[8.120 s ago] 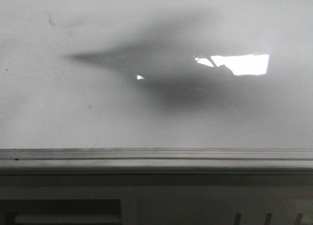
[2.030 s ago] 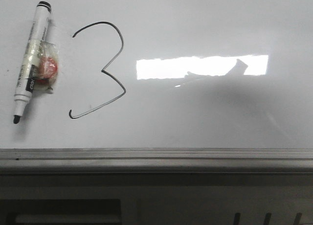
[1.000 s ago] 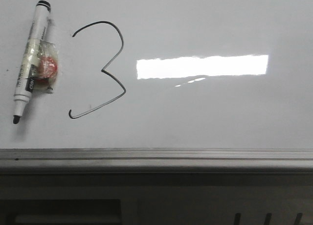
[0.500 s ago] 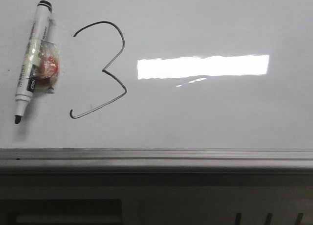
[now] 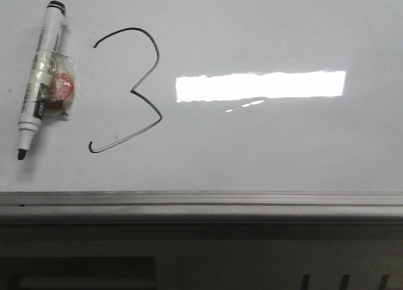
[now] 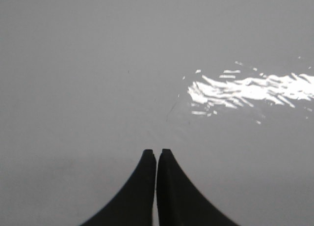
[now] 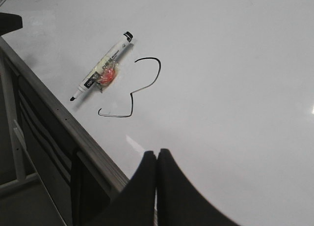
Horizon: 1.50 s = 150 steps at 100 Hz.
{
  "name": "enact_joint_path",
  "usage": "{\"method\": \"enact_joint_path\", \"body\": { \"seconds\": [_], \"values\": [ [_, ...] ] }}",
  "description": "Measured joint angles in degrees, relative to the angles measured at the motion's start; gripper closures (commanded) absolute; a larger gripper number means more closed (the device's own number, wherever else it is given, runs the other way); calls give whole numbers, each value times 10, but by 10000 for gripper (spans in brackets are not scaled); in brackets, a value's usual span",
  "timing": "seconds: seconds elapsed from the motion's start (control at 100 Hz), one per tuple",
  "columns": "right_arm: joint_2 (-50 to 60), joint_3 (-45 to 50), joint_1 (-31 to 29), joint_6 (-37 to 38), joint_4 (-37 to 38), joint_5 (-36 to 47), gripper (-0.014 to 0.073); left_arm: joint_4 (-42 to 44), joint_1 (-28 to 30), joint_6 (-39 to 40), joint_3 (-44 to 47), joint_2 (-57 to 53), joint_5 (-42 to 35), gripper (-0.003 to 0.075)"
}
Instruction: Write number 3 on whiteboard
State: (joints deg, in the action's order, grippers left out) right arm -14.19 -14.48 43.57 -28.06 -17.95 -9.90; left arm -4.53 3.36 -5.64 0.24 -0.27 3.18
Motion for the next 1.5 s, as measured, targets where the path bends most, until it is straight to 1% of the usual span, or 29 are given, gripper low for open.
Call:
{"method": "enact_joint_path", "body": {
  "seconds": [0.14, 0.19, 0.26, 1.5],
  "values": [
    [0, 0, 0, 0, 0, 0, 658, 33, 0, 56, 0, 0, 93, 741],
    [0, 0, 0, 0, 0, 0, 658, 40, 0, 60, 0, 0, 135, 741],
    [0, 0, 0, 0, 0, 0, 658, 45, 0, 65, 0, 0, 160, 741],
    [0, 0, 0, 1, 0, 3, 658, 49, 0, 68, 0, 0, 162, 741]
  ]
}}
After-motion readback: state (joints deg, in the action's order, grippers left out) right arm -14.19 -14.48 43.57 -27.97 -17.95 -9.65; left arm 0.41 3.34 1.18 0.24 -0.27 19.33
